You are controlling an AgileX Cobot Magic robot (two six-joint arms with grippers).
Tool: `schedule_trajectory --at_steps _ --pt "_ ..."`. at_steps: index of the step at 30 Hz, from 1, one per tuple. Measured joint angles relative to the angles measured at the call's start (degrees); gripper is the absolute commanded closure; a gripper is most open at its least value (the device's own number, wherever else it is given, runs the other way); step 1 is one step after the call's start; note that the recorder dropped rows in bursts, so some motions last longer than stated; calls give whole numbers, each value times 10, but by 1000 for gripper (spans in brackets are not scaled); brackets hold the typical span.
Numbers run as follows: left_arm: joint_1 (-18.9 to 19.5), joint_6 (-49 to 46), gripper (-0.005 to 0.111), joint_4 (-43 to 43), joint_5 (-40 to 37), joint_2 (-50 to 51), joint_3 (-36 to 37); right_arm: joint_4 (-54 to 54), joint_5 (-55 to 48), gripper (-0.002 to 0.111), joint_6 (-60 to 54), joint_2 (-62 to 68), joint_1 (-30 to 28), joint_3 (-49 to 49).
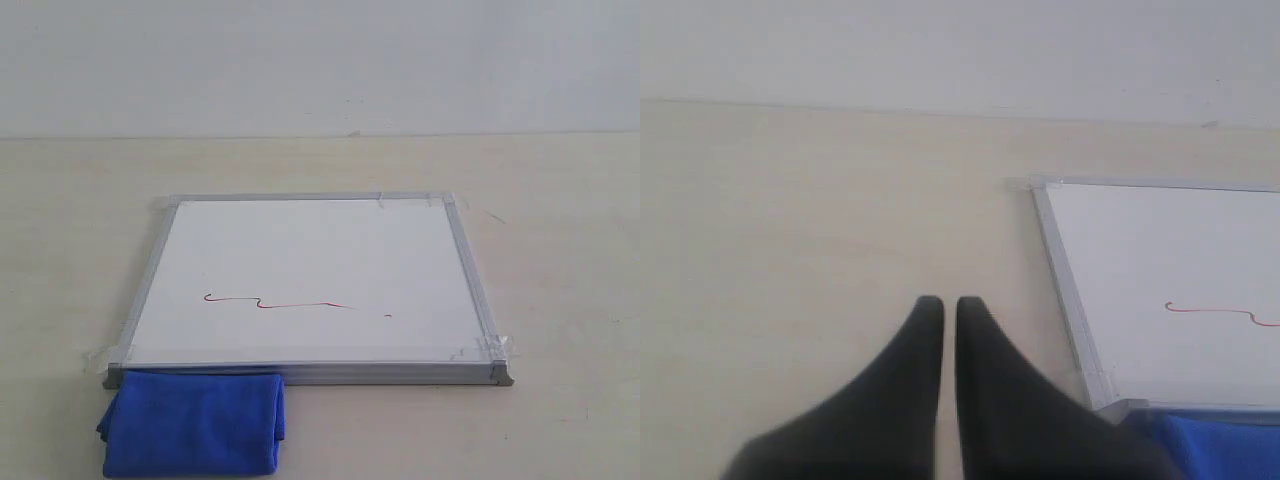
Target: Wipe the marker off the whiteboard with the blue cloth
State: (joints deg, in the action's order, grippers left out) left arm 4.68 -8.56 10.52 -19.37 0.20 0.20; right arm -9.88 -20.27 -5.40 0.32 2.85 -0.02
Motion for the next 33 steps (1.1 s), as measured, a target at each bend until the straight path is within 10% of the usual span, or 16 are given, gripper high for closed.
schedule_trajectory --at_steps 33 --pt "0 0 102 0 0 0 0 -36 -5 108 1 -1 0 -53"
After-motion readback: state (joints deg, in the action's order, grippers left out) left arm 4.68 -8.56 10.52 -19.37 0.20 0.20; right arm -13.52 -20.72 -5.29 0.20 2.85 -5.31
